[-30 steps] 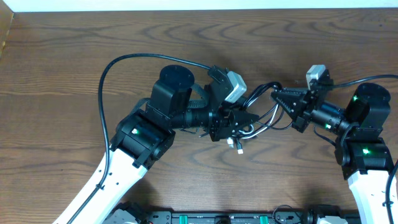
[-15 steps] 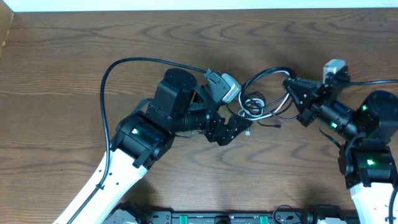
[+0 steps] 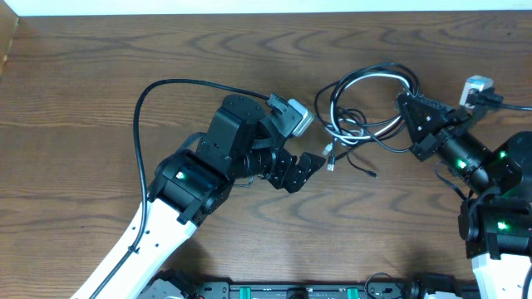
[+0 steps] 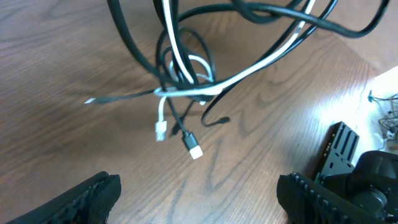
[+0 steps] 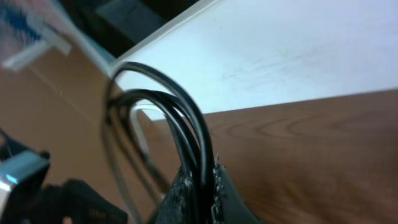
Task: Untangle cables
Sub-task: 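Pull the grasped cable loops rightward with the right gripper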
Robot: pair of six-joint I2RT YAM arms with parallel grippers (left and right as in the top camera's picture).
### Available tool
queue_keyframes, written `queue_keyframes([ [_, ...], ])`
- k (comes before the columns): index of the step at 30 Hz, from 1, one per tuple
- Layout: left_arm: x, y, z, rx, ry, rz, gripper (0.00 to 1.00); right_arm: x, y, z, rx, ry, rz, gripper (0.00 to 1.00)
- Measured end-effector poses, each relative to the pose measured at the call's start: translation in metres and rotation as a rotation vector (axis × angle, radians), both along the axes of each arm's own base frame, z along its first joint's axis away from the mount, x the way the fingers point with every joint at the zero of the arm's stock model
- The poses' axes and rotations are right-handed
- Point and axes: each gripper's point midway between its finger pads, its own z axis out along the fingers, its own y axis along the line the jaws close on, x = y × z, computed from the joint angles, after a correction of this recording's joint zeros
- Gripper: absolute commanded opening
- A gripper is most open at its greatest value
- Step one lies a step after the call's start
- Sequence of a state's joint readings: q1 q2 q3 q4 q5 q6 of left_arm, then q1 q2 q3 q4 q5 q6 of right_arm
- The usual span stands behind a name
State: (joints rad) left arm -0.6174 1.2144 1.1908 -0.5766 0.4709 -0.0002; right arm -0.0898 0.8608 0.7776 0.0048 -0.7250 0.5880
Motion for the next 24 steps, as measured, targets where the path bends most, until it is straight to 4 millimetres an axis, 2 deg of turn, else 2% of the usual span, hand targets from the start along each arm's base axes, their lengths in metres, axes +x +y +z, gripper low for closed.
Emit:
queue_keyframes([
  [5, 0.001, 0.001, 0.000, 0.003, -0.003, 0.005, 0.86, 0.002, -0.002, 0.013, 0.117, 0.026, -0.019, 0.01],
  [9, 0.001, 0.001, 0.000, 0.003, -0.003, 0.005, 0.86, 0.001, -0.002, 0.032, 0.197, -0.003, -0.011, 0.01],
  [17, 0.002, 0.000, 0.001, -0.001, -0.008, 0.005, 0.86, -0.007, 0.007, 0.042, 0.243, -0.005, 0.059, 0.01],
  [24, 0.002, 0.000, 0.002, -0.003, -0.012, 0.006, 0.86, -0.016, 0.013, 0.066, 0.293, -0.065, 0.123, 0.01],
])
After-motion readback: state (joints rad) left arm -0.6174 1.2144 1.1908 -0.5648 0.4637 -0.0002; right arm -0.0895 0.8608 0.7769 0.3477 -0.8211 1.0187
